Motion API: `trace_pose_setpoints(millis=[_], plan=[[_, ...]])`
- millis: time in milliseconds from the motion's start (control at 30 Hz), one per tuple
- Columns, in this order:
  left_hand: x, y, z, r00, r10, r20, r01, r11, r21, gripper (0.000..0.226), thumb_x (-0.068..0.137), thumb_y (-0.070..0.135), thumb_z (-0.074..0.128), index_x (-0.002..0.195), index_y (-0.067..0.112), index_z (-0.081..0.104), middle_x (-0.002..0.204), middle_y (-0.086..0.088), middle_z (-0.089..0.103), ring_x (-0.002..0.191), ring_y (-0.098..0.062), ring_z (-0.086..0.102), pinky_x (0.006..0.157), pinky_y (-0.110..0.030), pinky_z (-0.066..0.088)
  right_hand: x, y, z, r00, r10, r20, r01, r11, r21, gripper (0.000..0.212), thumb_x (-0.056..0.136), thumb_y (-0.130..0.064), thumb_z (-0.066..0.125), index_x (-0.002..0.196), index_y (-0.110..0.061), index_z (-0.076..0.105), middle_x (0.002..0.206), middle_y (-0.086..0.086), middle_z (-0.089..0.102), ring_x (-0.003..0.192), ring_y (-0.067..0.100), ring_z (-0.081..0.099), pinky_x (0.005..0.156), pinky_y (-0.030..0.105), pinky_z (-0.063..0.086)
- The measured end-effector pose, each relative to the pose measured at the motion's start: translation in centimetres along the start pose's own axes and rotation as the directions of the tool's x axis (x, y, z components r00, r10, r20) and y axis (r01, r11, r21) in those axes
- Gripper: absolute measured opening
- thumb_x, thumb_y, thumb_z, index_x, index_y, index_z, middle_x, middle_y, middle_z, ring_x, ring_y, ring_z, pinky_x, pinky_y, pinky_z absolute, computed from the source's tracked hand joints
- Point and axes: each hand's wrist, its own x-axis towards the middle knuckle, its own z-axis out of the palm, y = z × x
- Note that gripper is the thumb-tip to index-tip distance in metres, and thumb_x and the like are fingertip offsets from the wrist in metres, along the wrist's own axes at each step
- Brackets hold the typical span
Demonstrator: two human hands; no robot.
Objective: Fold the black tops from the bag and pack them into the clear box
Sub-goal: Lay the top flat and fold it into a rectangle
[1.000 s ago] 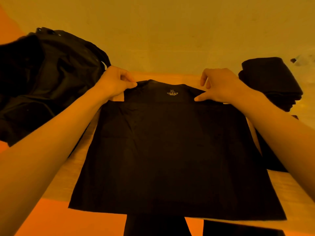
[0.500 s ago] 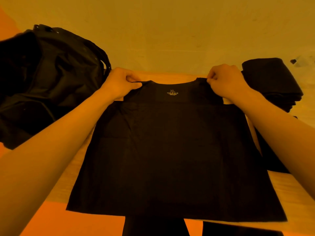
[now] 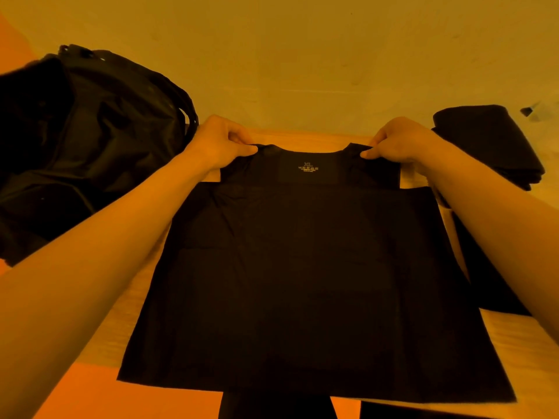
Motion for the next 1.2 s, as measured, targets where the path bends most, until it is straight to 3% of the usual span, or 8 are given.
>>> trace_pose_setpoints(millis=[100, 233, 300, 467, 733, 833, 1000, 1200], plan=[[-0.5, 0.7, -0.6, 0.998, -0.012, -0.055, 0.006, 0.993, -0.114, 0.017, 0.085, 0.020, 0.082, 0.099, 0.010, 0.078, 0.090, -0.004, 0.068, 0.079, -0.004, 0.059, 0.076, -0.019, 0.052, -1.4, 0.0, -0.8, 0.998, -0.046, -0.030, 0.049, 0.994, 0.097, 0.028, 0.091, -0.025, 0.072, 0.113, -0.007, 0.069, 0.115, 0.008, 0.061, 0.114, 0.026, 0.055, 0.092, 0.037, 0.043], [-3.3, 1.2, -2.1, 0.990, 0.040, -0.137, -0.063, 0.984, -0.166, 0.014, 0.082, 0.020, 0.084, 0.093, 0.013, 0.079, 0.084, 0.004, 0.070, 0.072, 0.003, 0.062, 0.067, -0.004, 0.049, -4.4, 0.9, -1.5, 0.982, -0.123, -0.141, 0.151, 0.967, 0.205, 0.019, 0.084, -0.025, 0.081, 0.094, -0.014, 0.069, 0.100, 0.004, 0.067, 0.096, 0.018, 0.060, 0.078, 0.030, 0.045], [-5.3, 0.8, -2.8, 0.982, 0.114, -0.151, -0.133, 0.983, -0.125, 0.015, 0.081, 0.021, 0.084, 0.093, 0.013, 0.080, 0.087, 0.000, 0.071, 0.072, 0.002, 0.062, 0.069, -0.008, 0.049, -6.1, 1.4, -1.5, 0.970, -0.167, -0.176, 0.205, 0.954, 0.221, 0.018, 0.080, -0.025, 0.084, 0.087, -0.017, 0.069, 0.089, 0.004, 0.068, 0.086, 0.015, 0.063, 0.069, 0.026, 0.045], [-10.1, -0.4, -2.7, 0.953, 0.294, -0.078, -0.299, 0.953, -0.048, 0.014, 0.081, 0.019, 0.083, 0.094, 0.019, 0.080, 0.097, 0.005, 0.071, 0.090, -0.011, 0.068, 0.084, -0.032, 0.056, -9.8, 2.6, -0.9, 0.939, -0.298, -0.172, 0.312, 0.948, 0.058, 0.018, 0.077, -0.022, 0.086, 0.084, -0.023, 0.069, 0.083, -0.004, 0.068, 0.080, 0.008, 0.064, 0.071, 0.023, 0.050], [-14.1, -1.9, -1.5, 0.892, 0.453, 0.002, -0.440, 0.866, 0.239, 0.021, 0.083, 0.025, 0.078, 0.104, 0.026, 0.076, 0.104, 0.011, 0.064, 0.096, -0.004, 0.062, 0.095, -0.007, 0.039, -11.4, 5.4, 1.9, 0.889, -0.454, -0.053, 0.441, 0.882, -0.165, 0.018, 0.080, -0.018, 0.082, 0.089, -0.028, 0.071, 0.085, -0.013, 0.065, 0.083, 0.001, 0.060, 0.068, 0.013, 0.042], [-13.3, -2.3, -1.0, 0.900, 0.429, 0.076, -0.431, 0.851, 0.301, 0.050, 0.084, 0.026, 0.079, 0.132, 0.025, 0.064, 0.120, 0.008, 0.058, 0.107, -0.007, 0.056, 0.098, -0.022, 0.042, -11.0, 6.1, 2.7, 0.874, -0.483, -0.056, 0.463, 0.862, -0.204, 0.017, 0.081, -0.019, 0.082, 0.091, -0.027, 0.071, 0.084, -0.013, 0.063, 0.083, 0.001, 0.059, 0.071, 0.013, 0.041], [-12.4, -2.5, -0.5, 0.831, 0.520, 0.197, -0.553, 0.740, 0.384, 0.018, 0.089, 0.029, 0.071, 0.104, 0.021, 0.077, 0.106, 0.005, 0.066, 0.099, -0.016, 0.062, 0.089, -0.049, 0.051, -11.1, 6.8, 3.0, 0.828, -0.557, -0.058, 0.518, 0.801, -0.301, 0.015, 0.083, -0.024, 0.079, 0.096, -0.028, 0.071, 0.088, -0.016, 0.060, 0.084, 0.000, 0.057, 0.073, 0.014, 0.040], [-12.8, -3.5, -0.6, 0.797, 0.594, 0.109, -0.576, 0.693, 0.433, 0.014, 0.092, 0.026, 0.066, 0.100, 0.021, 0.076, 0.103, 0.005, 0.068, 0.097, -0.014, 0.062, 0.087, -0.030, 0.034, -11.6, 7.4, 3.5, 0.766, -0.636, -0.092, 0.570, 0.739, -0.360, 0.015, 0.083, -0.022, 0.078, 0.096, -0.028, 0.072, 0.090, -0.013, 0.062, 0.087, 0.006, 0.056, 0.081, 0.027, 0.050]])
